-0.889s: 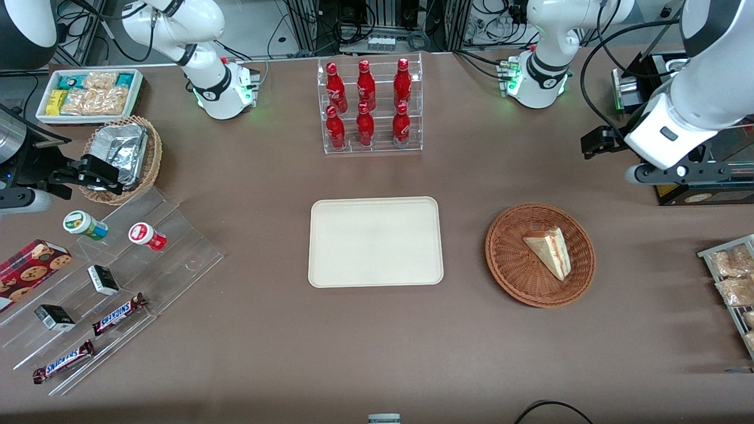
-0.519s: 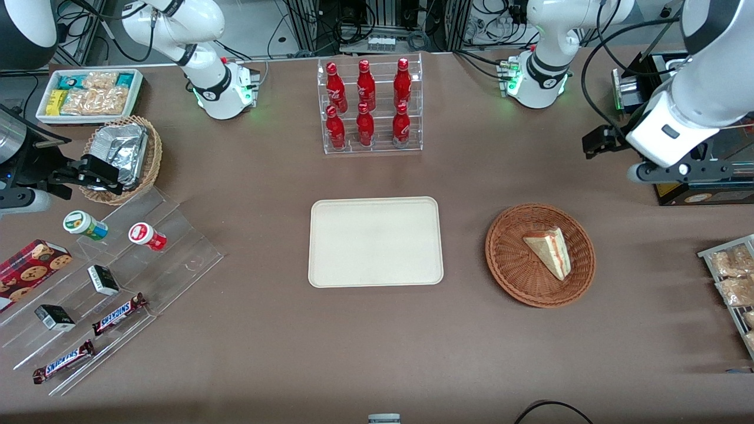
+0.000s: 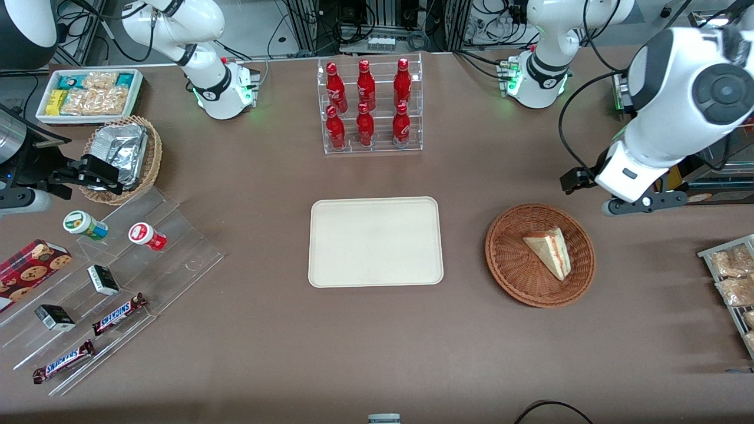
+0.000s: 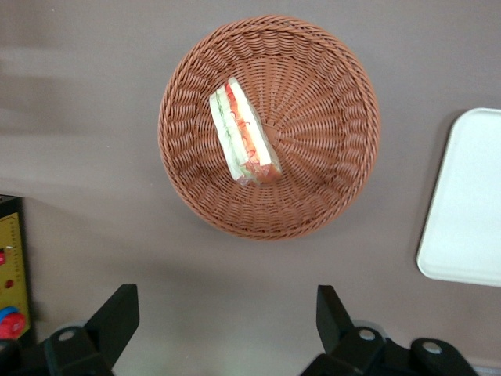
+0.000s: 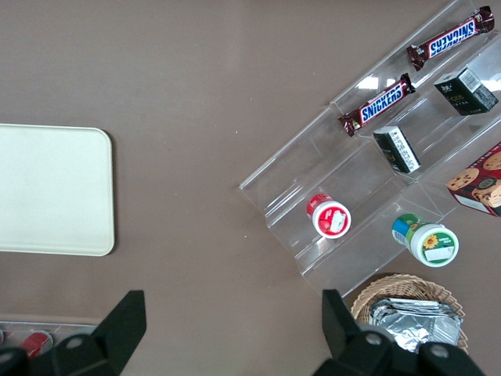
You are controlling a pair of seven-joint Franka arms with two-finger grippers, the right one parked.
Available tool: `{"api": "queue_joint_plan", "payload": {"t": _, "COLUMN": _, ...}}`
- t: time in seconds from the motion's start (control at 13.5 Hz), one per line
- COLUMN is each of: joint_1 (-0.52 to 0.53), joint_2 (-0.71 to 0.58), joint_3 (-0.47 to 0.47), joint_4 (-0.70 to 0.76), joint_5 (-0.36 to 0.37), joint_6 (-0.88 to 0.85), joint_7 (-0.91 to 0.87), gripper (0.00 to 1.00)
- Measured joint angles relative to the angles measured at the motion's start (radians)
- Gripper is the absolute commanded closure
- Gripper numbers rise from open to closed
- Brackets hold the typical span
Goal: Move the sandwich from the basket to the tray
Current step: 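Move the left gripper over the wrapped sandwich in the wicker basket, then lower the left gripper and close it on the sandwich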
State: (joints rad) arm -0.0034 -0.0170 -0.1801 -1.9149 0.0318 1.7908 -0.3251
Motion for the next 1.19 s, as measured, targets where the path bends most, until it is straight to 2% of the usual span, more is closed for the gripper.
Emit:
{"api": "queue_joint_plan", "payload": {"t": 0.37, "joint_1": 0.001, "joint_2": -0.008, "joint_3": 0.033, "joint_4": -0.208, "joint_5": 0.0, "joint_6": 0.293, "joint_7": -0.144, "gripper": 0.0}}
{"api": "queue_joint_plan", "payload": {"t": 0.52, "joint_1": 0.001, "joint_2": -0.002, "joint_3": 0.036, "joint_4": -0.273, "joint_5": 0.0, "joint_6": 0.361, "joint_7": -0.182, "gripper": 0.0}}
{"api": "queue_joint_plan", "payload": {"t": 0.81, "joint_1": 0.001, "joint_2": 0.045, "joint_3": 0.036, "joint_4": -0.294, "joint_5": 0.0, "joint_6": 0.421, "joint_7": -0.252, "gripper": 0.0}}
{"api": "queue_joint_plan", "payload": {"t": 1.19, "joint_1": 0.001, "joint_2": 0.146, "joint_3": 0.036, "joint_4": -0.299, "joint_5": 0.0, "joint_6": 0.575, "joint_7": -0.283, "gripper": 0.0}}
